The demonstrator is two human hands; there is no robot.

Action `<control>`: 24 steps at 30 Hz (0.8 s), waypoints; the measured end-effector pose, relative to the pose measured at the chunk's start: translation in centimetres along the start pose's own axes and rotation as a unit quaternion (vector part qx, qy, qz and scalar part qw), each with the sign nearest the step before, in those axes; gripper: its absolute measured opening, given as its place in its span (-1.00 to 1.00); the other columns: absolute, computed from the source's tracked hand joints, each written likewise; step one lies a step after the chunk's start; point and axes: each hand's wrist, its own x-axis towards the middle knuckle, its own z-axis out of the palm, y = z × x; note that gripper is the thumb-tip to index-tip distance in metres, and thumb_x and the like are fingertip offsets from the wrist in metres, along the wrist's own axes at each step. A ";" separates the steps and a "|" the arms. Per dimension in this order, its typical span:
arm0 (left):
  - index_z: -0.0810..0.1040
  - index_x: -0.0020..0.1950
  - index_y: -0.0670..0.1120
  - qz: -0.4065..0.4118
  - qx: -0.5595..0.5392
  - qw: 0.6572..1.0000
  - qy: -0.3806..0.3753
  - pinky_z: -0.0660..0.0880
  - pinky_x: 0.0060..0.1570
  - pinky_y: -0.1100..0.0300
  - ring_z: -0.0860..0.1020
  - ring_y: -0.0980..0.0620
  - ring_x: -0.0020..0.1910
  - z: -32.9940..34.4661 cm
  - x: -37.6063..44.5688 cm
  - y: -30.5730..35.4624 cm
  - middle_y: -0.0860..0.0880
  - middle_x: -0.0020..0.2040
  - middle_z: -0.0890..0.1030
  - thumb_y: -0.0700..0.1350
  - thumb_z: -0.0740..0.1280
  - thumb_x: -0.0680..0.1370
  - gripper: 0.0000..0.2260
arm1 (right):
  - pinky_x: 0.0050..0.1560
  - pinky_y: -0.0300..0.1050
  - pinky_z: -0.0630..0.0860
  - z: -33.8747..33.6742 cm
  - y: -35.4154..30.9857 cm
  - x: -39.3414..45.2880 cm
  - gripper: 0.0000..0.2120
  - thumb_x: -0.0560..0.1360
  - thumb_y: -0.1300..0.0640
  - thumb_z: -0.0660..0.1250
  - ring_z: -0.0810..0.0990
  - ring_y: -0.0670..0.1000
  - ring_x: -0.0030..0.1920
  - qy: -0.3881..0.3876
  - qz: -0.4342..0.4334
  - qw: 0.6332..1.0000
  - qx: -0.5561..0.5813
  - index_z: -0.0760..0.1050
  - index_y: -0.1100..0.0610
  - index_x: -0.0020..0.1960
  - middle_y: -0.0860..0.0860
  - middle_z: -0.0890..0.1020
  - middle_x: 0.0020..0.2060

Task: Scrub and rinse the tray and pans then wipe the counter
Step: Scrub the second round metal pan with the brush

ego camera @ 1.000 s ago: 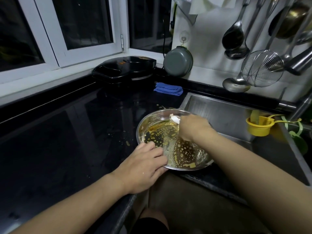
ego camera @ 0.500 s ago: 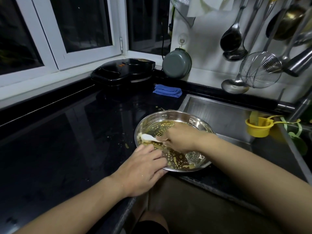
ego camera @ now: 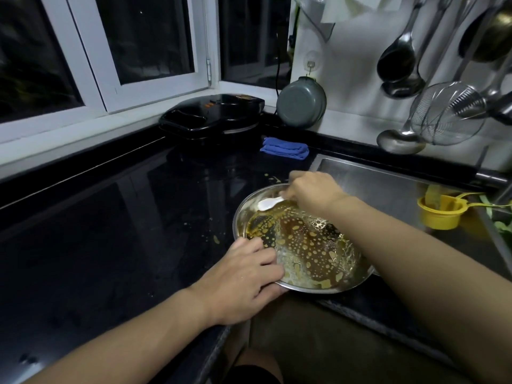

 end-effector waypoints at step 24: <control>0.40 -0.09 0.11 -0.018 -0.004 1.000 0.007 0.32 0.07 0.11 0.30 0.10 -0.06 0.0 0.0 0.0 0.17 -0.09 0.38 0.16 0.13 0.70 -0.77 | -0.18 -0.24 0.32 0.2 -2.3 -2.7 -0.85 0.64 0.07 0.29 0.52 -0.09 -0.09 -0.065 -0.128 0.980 0.139 0.64 0.01 0.06 -0.16 0.48 -0.14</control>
